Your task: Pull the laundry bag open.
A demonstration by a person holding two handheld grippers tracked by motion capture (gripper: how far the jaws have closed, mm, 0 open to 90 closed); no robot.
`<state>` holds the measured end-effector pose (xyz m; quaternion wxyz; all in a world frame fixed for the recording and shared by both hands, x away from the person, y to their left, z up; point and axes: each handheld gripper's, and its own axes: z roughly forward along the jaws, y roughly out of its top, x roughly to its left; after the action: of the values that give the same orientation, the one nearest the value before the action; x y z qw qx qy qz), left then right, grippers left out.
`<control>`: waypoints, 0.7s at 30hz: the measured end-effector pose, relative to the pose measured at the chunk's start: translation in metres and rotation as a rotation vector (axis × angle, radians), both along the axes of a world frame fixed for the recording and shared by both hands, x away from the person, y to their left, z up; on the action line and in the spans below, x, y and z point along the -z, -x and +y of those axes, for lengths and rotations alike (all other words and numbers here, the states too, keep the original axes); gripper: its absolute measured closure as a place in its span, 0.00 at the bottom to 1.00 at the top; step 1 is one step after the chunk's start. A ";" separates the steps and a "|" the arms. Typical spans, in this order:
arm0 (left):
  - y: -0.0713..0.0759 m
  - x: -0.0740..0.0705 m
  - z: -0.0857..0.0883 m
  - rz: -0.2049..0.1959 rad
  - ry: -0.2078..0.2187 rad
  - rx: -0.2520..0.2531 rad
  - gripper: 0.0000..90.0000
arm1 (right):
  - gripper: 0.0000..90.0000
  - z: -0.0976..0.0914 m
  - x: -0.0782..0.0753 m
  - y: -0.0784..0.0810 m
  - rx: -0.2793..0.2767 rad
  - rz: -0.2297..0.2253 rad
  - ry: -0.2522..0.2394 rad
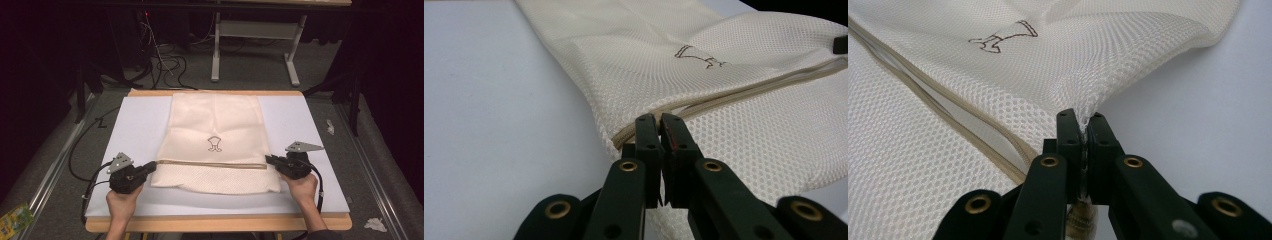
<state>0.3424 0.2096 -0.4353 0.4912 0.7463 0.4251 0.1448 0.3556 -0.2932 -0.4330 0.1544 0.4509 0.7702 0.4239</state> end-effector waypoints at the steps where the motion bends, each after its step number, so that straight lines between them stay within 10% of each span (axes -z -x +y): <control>1: 0.000 0.000 0.000 0.000 0.001 0.000 0.97 | 0.98 0.000 0.000 0.000 0.000 -0.001 0.000; 21: -0.002 0.003 0.012 0.019 0.008 -0.026 0.97 | 0.98 0.000 -0.001 -0.001 0.000 -0.006 0.008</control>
<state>0.3442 0.2215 -0.4386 0.4880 0.7402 0.4401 0.1425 0.3561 -0.2931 -0.4317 0.1584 0.4488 0.7716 0.4221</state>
